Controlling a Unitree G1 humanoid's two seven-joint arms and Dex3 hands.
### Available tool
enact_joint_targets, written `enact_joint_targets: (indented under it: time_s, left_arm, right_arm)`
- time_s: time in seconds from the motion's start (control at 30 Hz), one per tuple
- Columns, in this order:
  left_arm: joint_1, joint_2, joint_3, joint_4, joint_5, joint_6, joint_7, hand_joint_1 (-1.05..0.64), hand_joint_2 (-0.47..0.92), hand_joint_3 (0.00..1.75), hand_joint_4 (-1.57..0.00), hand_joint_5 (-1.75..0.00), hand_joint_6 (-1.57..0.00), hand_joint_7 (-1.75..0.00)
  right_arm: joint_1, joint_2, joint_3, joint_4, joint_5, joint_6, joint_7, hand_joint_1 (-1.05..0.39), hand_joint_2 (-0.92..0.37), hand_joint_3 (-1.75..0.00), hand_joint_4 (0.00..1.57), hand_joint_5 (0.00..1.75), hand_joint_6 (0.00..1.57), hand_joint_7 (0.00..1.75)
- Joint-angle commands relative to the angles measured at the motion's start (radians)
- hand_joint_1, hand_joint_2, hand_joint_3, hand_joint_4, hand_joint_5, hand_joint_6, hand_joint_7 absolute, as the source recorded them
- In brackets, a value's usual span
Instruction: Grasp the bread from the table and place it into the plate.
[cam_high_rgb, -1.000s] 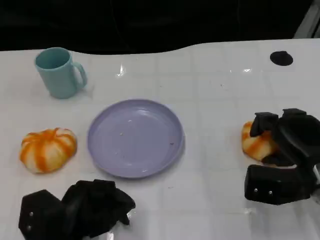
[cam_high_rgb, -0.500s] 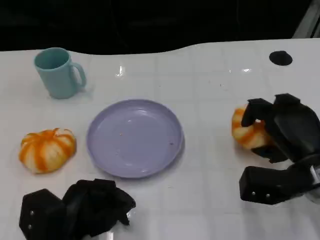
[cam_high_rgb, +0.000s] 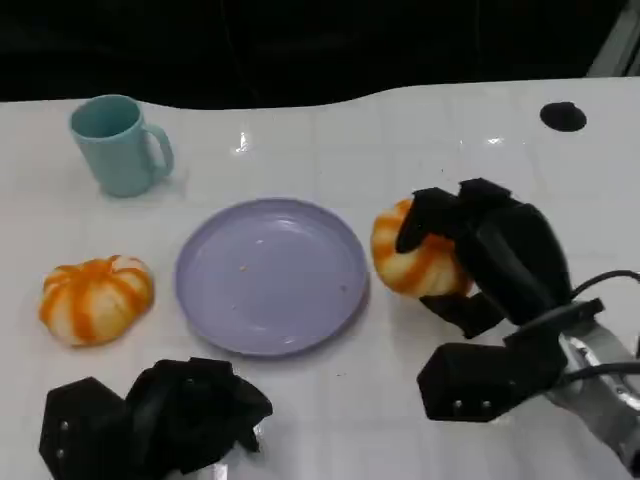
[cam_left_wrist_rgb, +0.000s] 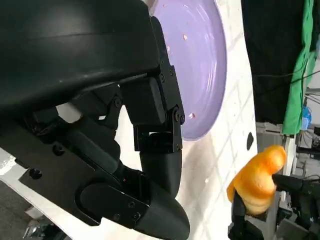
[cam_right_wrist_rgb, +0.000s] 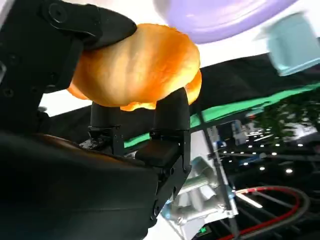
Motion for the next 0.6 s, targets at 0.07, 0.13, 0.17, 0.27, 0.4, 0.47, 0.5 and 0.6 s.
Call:
enact_joint_targets:
  time_s: [0.07,0.13,0.17,0.27,0.4,0.47,0.5,0.6]
  left_arm:
    - [0.009,0.012,-0.003,0.005,0.008,0.001,0.006,-1.05,0.64,0.26,-0.9,-1.52,-1.47,-0.52]
    - [0.01,0.011,-0.004,0.004,0.008,0.004,0.007,-1.05,0.63,0.26,-0.9,-1.52,-1.47,-0.52]
    - [0.011,0.012,-0.006,0.0,0.008,0.009,0.008,-1.05,0.63,0.26,-0.9,-1.52,-1.47,-0.52]
    - [0.012,0.013,-0.007,-0.001,0.007,0.011,0.006,-1.05,0.63,0.26,-0.91,-1.52,-1.46,-0.52]
    - [0.011,0.012,-0.006,0.005,0.005,0.005,0.005,-1.05,0.63,0.26,-0.9,-1.52,-1.47,-0.51]
    - [0.009,0.014,-0.007,0.012,0.006,-0.003,0.001,-1.05,0.63,0.26,-0.9,-1.52,-1.46,-0.51]
    - [0.008,0.015,-0.008,0.014,0.007,-0.005,-0.001,-1.05,0.63,0.26,-0.9,-1.52,-1.46,-0.51]
    - [0.007,0.016,-0.01,0.012,0.008,0.001,0.0,-1.05,0.63,0.25,-0.9,-1.52,-1.47,-0.51]
  right_arm:
    - [-0.083,0.064,0.005,0.078,0.007,-0.03,-0.019,-0.05,-0.16,-1.54,1.03,1.75,0.84,1.68]
    - [-0.109,0.089,0.013,0.119,0.001,-0.036,-0.029,-0.07,-0.18,-1.53,1.02,1.75,0.83,1.69]
    - [-0.124,0.103,0.018,0.142,-0.002,-0.037,-0.032,-0.08,-0.19,-1.53,1.02,1.75,0.83,1.69]
    - [-0.164,0.143,0.032,0.209,-0.005,-0.039,-0.032,-0.09,-0.25,-1.44,0.98,1.75,0.78,1.74]
    - [-0.205,0.188,0.043,0.286,0.002,-0.05,-0.044,-0.09,-0.26,-1.41,0.96,1.75,0.76,1.73]
    - [-0.223,0.209,0.047,0.323,0.003,-0.059,-0.055,-0.1,-0.26,-1.41,0.96,1.75,0.76,1.71]
    - [-0.23,0.216,0.048,0.337,0.003,-0.061,-0.059,-0.1,-0.26,-1.4,0.96,1.75,0.76,1.71]
    - [-0.248,0.246,0.044,0.381,0.02,-0.077,-0.049,-0.09,-0.27,-1.39,0.93,1.75,0.76,1.69]
